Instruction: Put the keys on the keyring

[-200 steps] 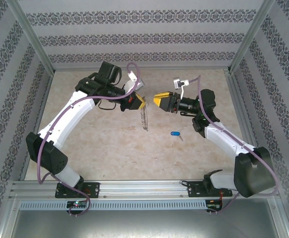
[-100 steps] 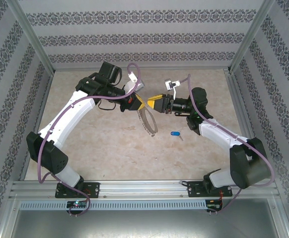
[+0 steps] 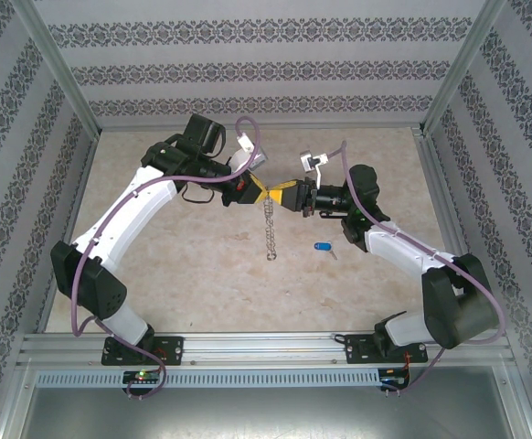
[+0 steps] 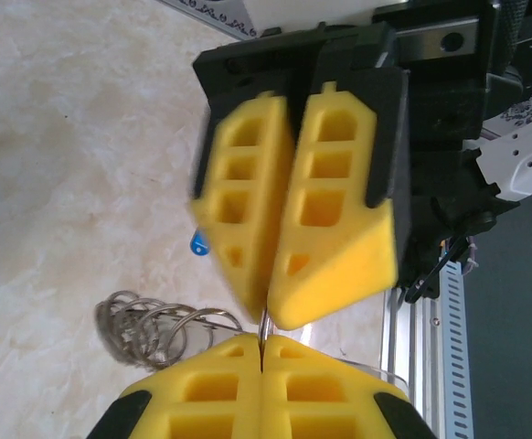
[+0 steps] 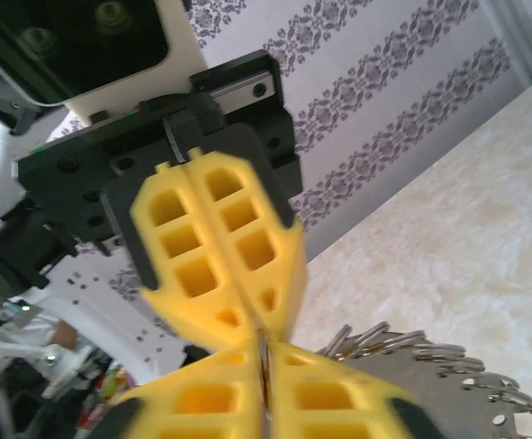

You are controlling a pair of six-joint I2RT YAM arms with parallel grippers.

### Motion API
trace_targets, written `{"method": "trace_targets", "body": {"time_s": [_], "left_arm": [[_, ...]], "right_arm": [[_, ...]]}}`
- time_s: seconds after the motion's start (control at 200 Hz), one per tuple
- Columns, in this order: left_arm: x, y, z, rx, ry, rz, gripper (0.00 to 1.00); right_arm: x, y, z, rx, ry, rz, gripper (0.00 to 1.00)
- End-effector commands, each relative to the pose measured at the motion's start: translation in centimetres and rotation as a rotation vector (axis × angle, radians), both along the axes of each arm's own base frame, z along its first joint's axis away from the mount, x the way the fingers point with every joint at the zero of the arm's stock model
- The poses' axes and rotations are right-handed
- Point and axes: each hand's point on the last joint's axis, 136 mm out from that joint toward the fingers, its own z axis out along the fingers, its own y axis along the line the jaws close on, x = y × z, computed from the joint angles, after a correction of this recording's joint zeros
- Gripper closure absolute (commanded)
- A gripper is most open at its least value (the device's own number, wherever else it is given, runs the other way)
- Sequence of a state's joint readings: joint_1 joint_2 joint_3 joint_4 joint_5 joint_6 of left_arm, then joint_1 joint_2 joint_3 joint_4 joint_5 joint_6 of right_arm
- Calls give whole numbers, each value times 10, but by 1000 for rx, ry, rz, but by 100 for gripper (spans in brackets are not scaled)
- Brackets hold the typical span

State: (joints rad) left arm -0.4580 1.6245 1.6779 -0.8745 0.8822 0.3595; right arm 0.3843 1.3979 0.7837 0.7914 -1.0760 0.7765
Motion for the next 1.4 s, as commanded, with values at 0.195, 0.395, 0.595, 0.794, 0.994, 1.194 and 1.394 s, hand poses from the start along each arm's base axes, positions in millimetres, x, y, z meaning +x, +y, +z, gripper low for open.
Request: {"method": "trace_targets", "body": {"time_s": [0.195,0.395,0.595,0.794,0.994,1.194,1.394], "left_arm": [[22,-2,24,-48,-61,116,81],[53,27,52,-237,-56,335,58],[50,34,77,-422,-8,346,59],[48,23,85,-543,72,273,66],[38,10,91,-596,105,202,67],[21,-8,90,-602,113,137,66],[18,-19,86,-597,124,118,66]], "right_arm": [[6,-10,17,41,-104,-79,100],[10,-18,47,86,-187,-140,100],[11,-24,75,138,-256,-192,100],[11,-26,96,181,-298,-219,100],[13,-24,103,198,-308,-229,100],[17,-22,105,209,-303,-227,100],[17,-20,105,212,-301,-219,100]]}}
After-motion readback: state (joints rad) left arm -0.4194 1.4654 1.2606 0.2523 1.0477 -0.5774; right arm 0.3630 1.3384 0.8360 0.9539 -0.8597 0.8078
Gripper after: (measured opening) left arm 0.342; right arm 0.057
